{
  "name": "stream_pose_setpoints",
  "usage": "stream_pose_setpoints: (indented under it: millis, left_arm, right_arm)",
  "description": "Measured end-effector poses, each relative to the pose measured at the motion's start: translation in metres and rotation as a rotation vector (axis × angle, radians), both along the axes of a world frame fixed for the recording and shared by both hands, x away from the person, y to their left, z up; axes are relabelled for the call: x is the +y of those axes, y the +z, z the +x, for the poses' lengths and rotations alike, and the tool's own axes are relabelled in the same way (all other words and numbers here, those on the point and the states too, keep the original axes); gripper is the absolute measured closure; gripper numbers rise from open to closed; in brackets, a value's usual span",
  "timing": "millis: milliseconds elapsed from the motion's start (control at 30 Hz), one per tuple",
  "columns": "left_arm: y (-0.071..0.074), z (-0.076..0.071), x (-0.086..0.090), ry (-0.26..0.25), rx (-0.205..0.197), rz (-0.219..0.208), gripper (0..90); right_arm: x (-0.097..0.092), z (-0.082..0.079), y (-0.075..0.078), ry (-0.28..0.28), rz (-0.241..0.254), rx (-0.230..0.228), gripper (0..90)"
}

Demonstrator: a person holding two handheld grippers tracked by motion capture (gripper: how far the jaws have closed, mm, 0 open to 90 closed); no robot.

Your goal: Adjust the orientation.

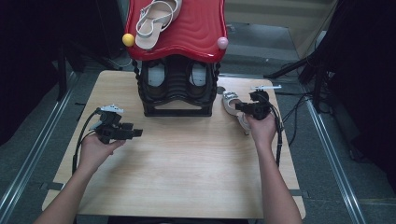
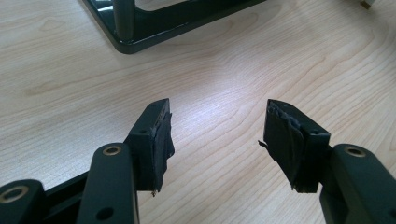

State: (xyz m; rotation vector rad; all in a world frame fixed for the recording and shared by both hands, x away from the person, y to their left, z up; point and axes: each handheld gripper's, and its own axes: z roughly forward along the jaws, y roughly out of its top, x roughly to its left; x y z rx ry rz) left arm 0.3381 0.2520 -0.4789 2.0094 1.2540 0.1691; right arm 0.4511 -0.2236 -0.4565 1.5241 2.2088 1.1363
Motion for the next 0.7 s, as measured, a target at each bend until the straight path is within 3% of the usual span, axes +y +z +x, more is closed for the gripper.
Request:
stream_pose_setpoints:
  millis: [167, 333, 467, 700]
  left_arm:
    - [0.000, 0.000, 0.001, 0.002, 0.001, -0.001, 42.0]
    - [-0.001, -0.002, 0.002, 0.008, 0.001, 0.001, 42.0]
    - [-0.001, -0.005, 0.004, 0.012, 0.003, -0.001, 42.0]
    - [-0.002, -0.009, 0.007, 0.029, -0.001, -0.002, 42.0]
  right_arm:
    - [0.007, 0.006, -0.012, 0.010, -0.041, 0.020, 73.9]
    - [0.007, 0.011, -0.021, -0.005, -0.036, 0.050, 74.5]
    - [0.009, 0.014, -0.026, -0.003, -0.050, 0.035, 75.1]
    - [0.014, 0.020, -0.035, -0.021, -0.066, 0.081, 76.0]
